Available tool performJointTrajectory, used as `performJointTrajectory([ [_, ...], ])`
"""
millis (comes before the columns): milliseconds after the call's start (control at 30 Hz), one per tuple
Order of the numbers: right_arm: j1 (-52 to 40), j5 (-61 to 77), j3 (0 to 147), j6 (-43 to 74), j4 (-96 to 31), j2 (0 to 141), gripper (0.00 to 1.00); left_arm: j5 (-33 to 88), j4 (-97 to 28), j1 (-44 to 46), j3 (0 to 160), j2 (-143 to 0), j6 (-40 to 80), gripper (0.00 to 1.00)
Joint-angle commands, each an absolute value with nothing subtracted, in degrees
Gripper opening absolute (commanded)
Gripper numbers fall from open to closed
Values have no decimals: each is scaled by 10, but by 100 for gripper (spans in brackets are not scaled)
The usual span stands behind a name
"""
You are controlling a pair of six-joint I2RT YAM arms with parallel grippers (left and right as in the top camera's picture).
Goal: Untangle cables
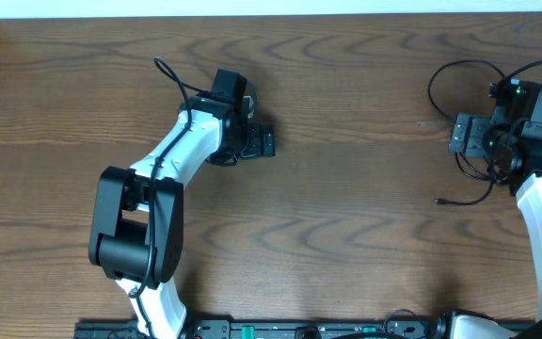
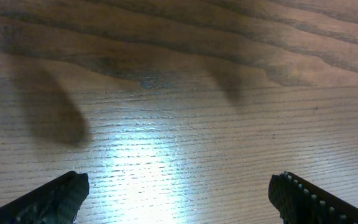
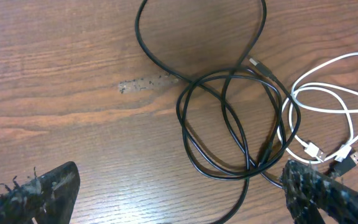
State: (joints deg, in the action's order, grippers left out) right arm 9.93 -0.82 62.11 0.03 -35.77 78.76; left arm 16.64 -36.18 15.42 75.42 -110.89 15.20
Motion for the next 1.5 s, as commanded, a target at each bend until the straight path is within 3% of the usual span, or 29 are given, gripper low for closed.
performJointTrajectory([
  [0, 101, -4, 628, 6, -359, 790, 99, 171, -366, 152, 752, -1117, 151, 98],
  [1133, 101, -4, 628, 6, -359, 790, 99, 169, -373, 157, 752, -1105, 151, 98],
  [1333, 101, -4, 628, 6, -359, 790, 99, 77, -369, 182, 752, -1043, 137, 98],
  [1467, 101, -4, 628, 6, -359, 790, 99, 37, -355, 198, 732, -987, 59, 98],
])
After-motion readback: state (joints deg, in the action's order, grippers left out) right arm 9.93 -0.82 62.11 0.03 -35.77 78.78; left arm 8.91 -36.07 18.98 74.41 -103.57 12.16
